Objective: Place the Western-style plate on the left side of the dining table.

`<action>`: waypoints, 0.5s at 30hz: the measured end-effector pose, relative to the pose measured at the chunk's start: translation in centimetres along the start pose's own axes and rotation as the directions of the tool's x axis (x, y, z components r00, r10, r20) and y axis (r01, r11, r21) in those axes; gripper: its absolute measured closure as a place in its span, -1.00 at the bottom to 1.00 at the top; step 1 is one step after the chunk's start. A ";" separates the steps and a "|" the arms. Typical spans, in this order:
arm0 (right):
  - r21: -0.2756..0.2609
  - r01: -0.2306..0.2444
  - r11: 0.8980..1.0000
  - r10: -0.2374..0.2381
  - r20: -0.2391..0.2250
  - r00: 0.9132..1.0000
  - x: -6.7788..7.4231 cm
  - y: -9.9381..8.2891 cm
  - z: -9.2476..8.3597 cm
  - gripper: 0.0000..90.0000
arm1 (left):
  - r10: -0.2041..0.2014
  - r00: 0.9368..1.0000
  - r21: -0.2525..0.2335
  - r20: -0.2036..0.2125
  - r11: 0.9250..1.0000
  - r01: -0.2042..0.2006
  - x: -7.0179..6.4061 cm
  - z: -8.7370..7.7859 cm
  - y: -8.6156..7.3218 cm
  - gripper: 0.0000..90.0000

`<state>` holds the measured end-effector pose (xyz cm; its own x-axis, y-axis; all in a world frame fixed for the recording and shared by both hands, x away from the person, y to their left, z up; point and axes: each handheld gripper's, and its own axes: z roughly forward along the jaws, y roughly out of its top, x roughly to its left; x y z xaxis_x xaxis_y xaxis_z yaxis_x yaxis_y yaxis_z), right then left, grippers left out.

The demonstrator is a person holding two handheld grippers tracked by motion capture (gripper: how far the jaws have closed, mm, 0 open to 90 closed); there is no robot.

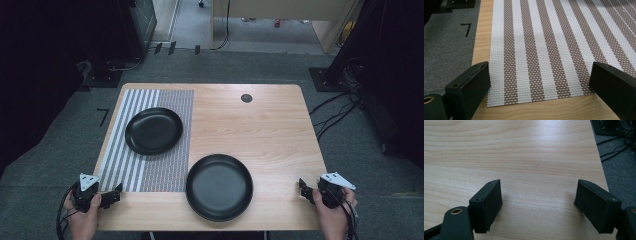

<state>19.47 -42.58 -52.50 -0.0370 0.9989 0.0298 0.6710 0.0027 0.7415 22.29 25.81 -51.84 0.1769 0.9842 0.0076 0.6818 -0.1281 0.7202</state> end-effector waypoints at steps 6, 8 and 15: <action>0.001 0.000 1.000 0.000 -0.002 1.000 0.0 0.0 0.0 -0.54 | -0.002 1.000 0.001 0.001 1.000 0.002 0.0 0.0 0.0 -0.92; 0.001 0.000 1.000 0.000 -0.002 1.000 0.0 0.0 0.0 -0.54 | -0.002 1.000 0.001 0.001 1.000 0.002 0.0 0.0 0.0 -0.92; 0.001 0.002 1.000 -0.002 -0.002 1.000 0.0 0.0 0.0 -0.54 | -0.003 1.000 0.001 0.001 1.000 0.003 0.0 0.0 0.0 -0.92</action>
<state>19.48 -42.57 -52.50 -0.0399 0.9988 0.0298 0.6716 0.0047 0.7409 22.30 25.83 -51.84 0.1757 0.9844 0.0046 0.6829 -0.1252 0.7197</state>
